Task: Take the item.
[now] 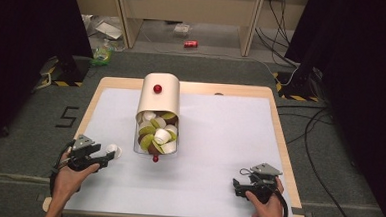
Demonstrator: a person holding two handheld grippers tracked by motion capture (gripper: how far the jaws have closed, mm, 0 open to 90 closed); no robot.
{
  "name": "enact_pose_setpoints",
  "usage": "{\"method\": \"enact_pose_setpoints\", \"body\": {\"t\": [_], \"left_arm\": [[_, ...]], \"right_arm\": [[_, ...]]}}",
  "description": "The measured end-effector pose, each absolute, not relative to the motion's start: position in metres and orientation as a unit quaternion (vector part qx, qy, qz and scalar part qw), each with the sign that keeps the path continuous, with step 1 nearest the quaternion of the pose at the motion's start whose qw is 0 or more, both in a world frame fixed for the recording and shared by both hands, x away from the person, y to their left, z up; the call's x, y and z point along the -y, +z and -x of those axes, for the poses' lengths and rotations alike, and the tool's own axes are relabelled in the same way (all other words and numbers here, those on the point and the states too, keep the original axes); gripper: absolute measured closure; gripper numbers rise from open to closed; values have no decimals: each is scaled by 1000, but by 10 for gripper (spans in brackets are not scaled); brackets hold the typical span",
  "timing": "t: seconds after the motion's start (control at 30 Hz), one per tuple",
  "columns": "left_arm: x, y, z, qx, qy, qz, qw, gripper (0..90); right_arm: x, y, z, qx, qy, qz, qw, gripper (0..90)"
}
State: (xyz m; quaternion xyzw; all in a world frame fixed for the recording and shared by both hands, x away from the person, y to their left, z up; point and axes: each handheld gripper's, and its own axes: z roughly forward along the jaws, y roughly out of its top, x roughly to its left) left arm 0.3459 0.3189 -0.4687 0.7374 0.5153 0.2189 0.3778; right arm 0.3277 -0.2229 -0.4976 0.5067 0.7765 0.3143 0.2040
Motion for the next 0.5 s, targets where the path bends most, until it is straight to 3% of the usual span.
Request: {"method": "enact_pose_setpoints", "body": {"t": [0.5], "left_arm": [[-312,-449,-337,-498,210,-735,408,207]], "right_arm": [[223,-498,-328,-777,314,-505,205,4]]}}
